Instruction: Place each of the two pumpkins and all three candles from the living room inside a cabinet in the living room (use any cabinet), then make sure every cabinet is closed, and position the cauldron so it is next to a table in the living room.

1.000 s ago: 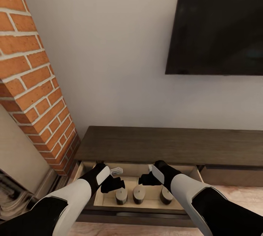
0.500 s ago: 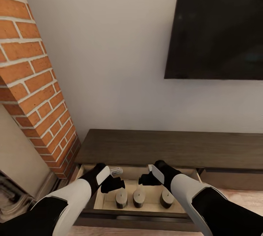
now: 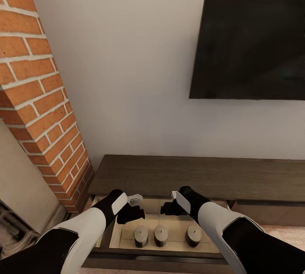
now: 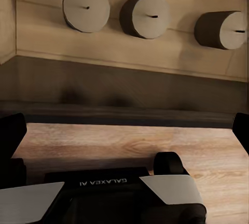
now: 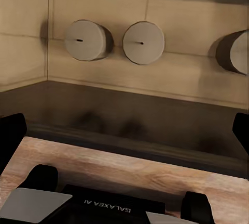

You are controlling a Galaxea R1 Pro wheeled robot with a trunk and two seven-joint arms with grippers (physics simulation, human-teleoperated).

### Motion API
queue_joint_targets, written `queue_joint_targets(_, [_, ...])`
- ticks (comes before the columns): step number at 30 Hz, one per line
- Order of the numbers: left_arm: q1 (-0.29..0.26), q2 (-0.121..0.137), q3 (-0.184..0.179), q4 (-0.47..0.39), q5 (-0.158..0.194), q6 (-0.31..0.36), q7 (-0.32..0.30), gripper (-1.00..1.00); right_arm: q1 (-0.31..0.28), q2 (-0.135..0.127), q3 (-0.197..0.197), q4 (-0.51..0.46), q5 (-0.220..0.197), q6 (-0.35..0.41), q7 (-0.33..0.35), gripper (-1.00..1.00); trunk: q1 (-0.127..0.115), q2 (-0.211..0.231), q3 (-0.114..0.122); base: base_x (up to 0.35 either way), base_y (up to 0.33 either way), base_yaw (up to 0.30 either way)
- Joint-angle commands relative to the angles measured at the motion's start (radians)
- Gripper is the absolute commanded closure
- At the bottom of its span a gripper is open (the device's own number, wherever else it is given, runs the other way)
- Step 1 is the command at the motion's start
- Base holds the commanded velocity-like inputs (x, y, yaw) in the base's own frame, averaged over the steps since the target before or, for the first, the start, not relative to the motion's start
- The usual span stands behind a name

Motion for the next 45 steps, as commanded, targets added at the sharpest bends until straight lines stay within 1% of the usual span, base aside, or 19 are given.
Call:
queue_joint_targets(1, [0.000,0.000,-0.006,-0.002,0.010,0.003,0.008,-1.00,0.000,0.000,0.007,-0.001,-0.010,0.003,-0.005,-1.00,-0.004,0.007,0.004,0.000,0.000,0.000])
queue_joint_targets(32, [0.000,0.000,-0.006,-0.002,0.010,0.003,0.007,-1.00,-0.001,0.000,0.009,-0.001,-0.010,0.003,-0.005,-1.00,-0.123,0.224,0.151,0.000,0.000,0.000])
queue_joint_targets(45, [0.000,0.000,-0.006,-0.002,0.010,0.003,0.007,-1.00,-0.001,0.000,0.008,-0.001,-0.010,-0.005,-0.005,-1.00,-0.173,0.315,0.195,0.000,0.000,0.000])
